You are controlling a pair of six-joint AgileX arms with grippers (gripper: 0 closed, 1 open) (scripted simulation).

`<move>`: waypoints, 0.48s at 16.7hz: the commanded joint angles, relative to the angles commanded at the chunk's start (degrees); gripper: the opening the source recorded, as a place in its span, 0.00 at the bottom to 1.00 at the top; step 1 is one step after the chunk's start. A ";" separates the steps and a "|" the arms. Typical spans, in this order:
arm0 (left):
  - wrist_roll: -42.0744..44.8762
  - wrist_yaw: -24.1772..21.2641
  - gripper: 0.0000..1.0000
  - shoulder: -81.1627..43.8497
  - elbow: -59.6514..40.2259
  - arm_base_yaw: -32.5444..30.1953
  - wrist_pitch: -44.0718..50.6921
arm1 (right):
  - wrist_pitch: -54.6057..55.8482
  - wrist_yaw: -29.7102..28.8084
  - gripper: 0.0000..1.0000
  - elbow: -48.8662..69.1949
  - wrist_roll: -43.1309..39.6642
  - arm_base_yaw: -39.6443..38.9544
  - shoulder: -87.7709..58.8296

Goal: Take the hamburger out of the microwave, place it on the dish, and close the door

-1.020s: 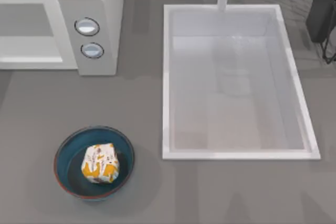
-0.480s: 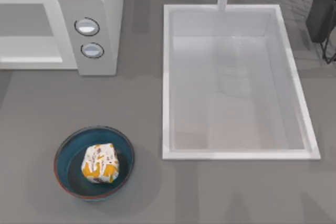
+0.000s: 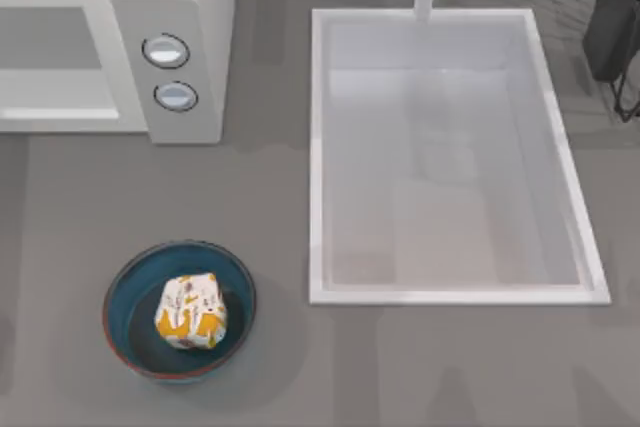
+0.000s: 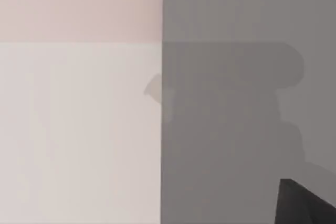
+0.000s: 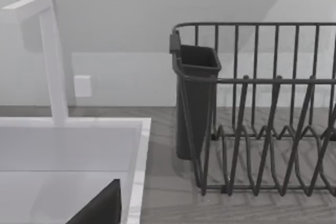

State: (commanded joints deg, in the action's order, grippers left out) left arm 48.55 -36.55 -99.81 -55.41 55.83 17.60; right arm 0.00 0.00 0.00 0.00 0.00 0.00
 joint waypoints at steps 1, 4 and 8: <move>-1.32 0.59 0.00 2.20 3.11 -1.19 -1.30 | 0.00 0.00 1.00 0.00 0.00 0.00 0.00; -4.85 2.11 0.00 7.96 10.45 -4.34 -4.86 | 0.00 0.00 1.00 0.00 0.00 0.00 0.00; -6.11 2.67 0.00 9.94 12.51 -5.48 -6.12 | 0.00 0.00 1.00 0.00 0.00 0.00 0.00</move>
State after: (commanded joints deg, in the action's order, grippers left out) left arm 42.44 -33.87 -89.87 -42.90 50.35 11.48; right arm 0.00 0.00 0.00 0.00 0.00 0.00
